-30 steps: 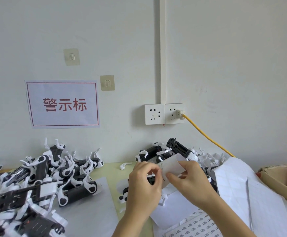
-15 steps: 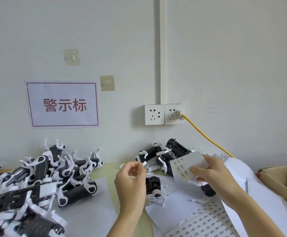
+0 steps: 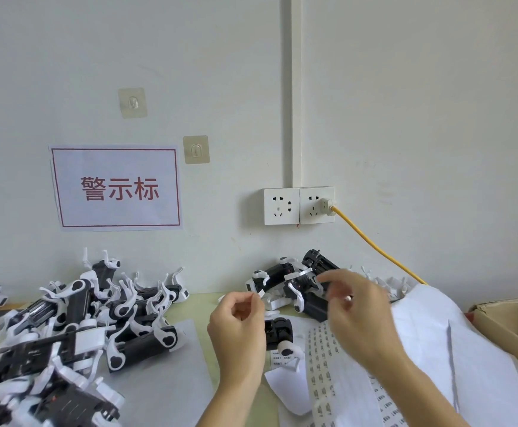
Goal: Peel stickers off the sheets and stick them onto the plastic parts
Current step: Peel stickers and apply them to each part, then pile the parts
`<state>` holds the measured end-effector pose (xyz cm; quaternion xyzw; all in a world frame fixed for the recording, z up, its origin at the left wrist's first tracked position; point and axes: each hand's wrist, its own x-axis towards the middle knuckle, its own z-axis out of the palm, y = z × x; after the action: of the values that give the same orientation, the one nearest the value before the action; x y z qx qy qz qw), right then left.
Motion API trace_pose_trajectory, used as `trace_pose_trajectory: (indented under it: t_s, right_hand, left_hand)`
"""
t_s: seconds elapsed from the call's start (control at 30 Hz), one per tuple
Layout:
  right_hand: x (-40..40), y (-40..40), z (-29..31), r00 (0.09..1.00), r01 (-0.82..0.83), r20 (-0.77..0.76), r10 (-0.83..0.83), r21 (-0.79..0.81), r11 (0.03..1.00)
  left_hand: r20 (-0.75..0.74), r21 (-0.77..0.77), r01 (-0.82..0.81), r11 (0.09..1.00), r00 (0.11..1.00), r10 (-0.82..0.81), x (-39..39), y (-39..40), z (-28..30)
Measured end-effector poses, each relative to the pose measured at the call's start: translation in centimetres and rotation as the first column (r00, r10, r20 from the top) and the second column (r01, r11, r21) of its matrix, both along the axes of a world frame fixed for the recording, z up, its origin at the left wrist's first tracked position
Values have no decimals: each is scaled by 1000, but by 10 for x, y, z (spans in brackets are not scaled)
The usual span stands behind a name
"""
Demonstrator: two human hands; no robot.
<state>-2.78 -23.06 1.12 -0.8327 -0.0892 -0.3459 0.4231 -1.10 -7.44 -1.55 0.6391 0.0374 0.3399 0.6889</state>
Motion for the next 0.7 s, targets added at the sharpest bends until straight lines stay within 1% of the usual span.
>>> trace_pose_trajectory:
  t_s: [0.07, 0.1, 0.2, 0.27, 0.37, 0.53, 0.63, 0.7]
  right_hand:
    - [-8, 23, -2, 970, -241, -29, 240, -30, 970]
    - [-10, 33, -5, 944, -329, -50, 327, -48, 943]
    - [-8, 50, -16, 872, -486, -122, 475, -94, 869]
    - [-6, 51, -18, 855, -511, -147, 497, -76, 856]
    - [-6, 50, -19, 855, -508, -139, 499, -41, 860]
    - [-8, 52, -18, 840, -531, -137, 524, -14, 847]
    - [-9, 51, -17, 834, -532, -163, 527, 15, 846]
    - [-9, 50, -17, 834, -520, -195, 517, 37, 853]
  left_hand:
    - [-8, 6, -3, 1000, 1000, 3, 0, -1, 0]
    - [-12, 5, -4, 1000, 1000, 4, 0, -1, 1]
    - [-26, -38, 16, 999, 1000, -17, 1, -1, 1]
    - [-36, -70, 22, 997, 999, -24, 0, 0, 1]
    - [-38, -72, 20, 997, 999, -23, -1, 1, 2]
    - [-50, -80, 78, 994, 995, -82, -1, 0, 2]
    - [-50, -128, 134, 983, 989, -141, 0, 2, 2]
    - [-39, -125, 192, 974, 979, -198, -1, 1, 3]
